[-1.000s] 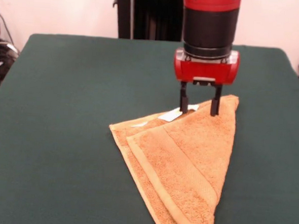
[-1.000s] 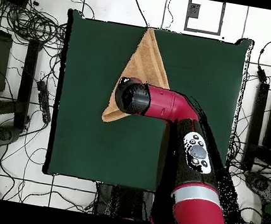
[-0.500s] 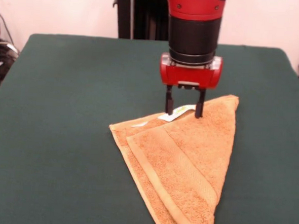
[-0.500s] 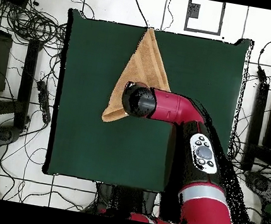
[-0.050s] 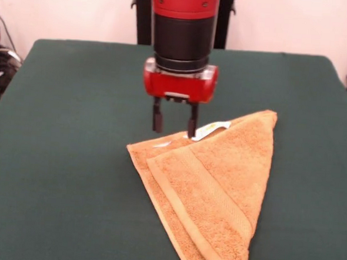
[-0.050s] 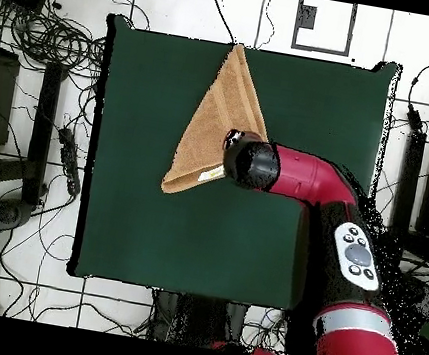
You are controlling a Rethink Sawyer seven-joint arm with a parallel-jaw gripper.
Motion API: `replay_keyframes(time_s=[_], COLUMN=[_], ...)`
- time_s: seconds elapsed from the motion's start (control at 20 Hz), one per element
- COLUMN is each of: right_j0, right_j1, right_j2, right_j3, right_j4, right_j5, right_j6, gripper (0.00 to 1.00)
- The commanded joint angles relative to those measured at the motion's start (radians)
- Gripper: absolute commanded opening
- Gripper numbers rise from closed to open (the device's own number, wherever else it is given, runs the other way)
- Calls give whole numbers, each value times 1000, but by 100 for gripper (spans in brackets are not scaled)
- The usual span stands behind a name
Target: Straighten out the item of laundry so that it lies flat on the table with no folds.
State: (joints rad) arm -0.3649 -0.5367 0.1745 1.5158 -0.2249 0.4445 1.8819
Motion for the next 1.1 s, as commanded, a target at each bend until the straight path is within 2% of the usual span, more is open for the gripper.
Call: replay_keyframes(time_s=[0.05,0.4,1.1], right_j0=[-14,-25,-10], right_j1=[50,155,182], right_j2=[111,133,133], right_j3=[-37,-13,26], right_j4=[-52,-10,-5], right_j5=[38,48,-26], right_j6=[-89,-36,29], gripper=[100,100,100])
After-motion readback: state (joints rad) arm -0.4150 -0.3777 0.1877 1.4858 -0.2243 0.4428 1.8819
